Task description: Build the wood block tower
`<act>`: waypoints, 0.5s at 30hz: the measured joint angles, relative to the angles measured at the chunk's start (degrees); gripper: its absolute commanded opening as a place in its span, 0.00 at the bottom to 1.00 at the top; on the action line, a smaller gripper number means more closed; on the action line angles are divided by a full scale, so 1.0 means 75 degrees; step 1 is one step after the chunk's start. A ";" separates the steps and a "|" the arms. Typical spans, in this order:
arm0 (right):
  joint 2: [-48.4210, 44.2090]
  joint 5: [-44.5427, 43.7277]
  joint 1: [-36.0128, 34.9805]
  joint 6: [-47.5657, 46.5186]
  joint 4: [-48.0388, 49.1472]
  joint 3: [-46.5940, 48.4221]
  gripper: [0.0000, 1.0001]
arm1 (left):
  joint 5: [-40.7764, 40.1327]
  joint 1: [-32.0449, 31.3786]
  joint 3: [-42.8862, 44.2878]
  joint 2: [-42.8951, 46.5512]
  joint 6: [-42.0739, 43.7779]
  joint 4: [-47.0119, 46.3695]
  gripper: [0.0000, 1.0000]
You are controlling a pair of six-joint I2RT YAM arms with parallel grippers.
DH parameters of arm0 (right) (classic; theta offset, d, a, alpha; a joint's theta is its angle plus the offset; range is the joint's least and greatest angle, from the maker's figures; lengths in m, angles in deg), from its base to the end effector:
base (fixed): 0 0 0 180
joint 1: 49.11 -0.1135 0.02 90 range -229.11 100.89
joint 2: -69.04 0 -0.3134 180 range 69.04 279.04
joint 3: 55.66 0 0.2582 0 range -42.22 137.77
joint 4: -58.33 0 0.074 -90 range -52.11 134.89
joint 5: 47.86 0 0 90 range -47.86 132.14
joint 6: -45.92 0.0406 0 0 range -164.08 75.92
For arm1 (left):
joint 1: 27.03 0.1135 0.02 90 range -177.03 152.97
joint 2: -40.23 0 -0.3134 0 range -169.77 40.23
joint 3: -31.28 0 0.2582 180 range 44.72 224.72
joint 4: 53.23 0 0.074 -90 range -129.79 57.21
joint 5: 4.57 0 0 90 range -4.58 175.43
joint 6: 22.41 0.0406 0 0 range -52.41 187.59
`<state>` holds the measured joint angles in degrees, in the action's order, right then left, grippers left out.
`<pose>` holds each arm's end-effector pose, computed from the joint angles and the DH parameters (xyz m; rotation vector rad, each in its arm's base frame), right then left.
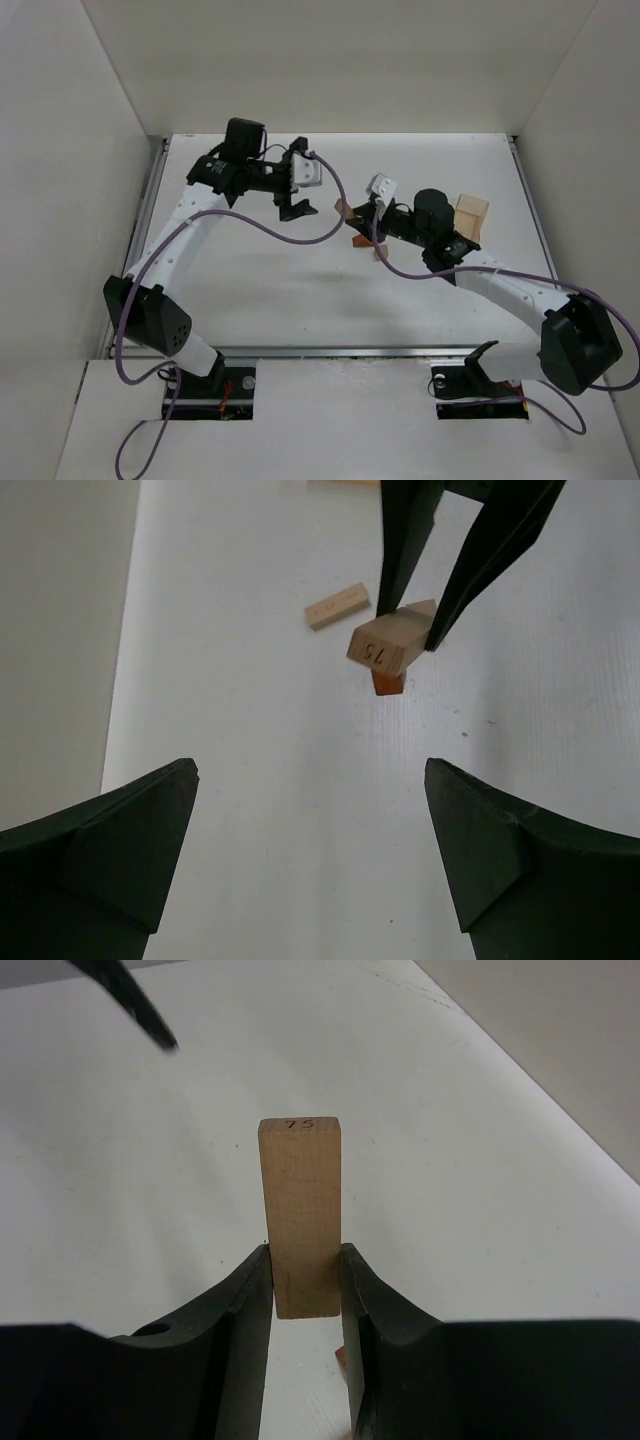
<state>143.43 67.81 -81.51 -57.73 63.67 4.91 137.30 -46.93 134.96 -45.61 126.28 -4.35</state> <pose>0.2403 0.1733 0.3374 -0.9788 1.4438 0.6251 0.2975 -0.1417 0.4541 1.5719 1.1143 -0.5035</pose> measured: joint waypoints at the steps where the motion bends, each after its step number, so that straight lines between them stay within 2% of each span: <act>1: 0.0023 0.0047 -0.0035 -0.0070 0.0029 0.0000 0.00 | -0.0070 -0.0163 0.0076 -0.0154 0.0230 0.0140 0.95; 5: 0.0044 0.0166 -0.0251 -0.0434 0.0131 0.0000 0.00 | -0.0274 -0.0874 0.0087 -0.0574 0.0886 0.0708 0.93; 8: 0.0044 0.0172 -0.0396 -0.0627 0.0137 0.0000 0.00 | -0.0265 -0.1075 0.0181 -0.0766 0.1119 0.0938 0.91; 13: 0.0102 0.0140 -0.0449 -0.0793 0.0189 -0.0003 0.00 | -0.0274 -0.1105 0.0463 -0.0933 0.1236 0.1026 0.76; 15: 0.0166 0.0117 -0.0449 -0.0819 0.0189 -0.0003 0.00 | -0.0294 -0.1148 0.0501 -0.0944 0.1262 0.1035 0.66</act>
<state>144.68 68.68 -84.88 -63.87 65.10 4.89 135.10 -55.54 138.72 -52.69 135.75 3.41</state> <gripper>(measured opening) 0.353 0.721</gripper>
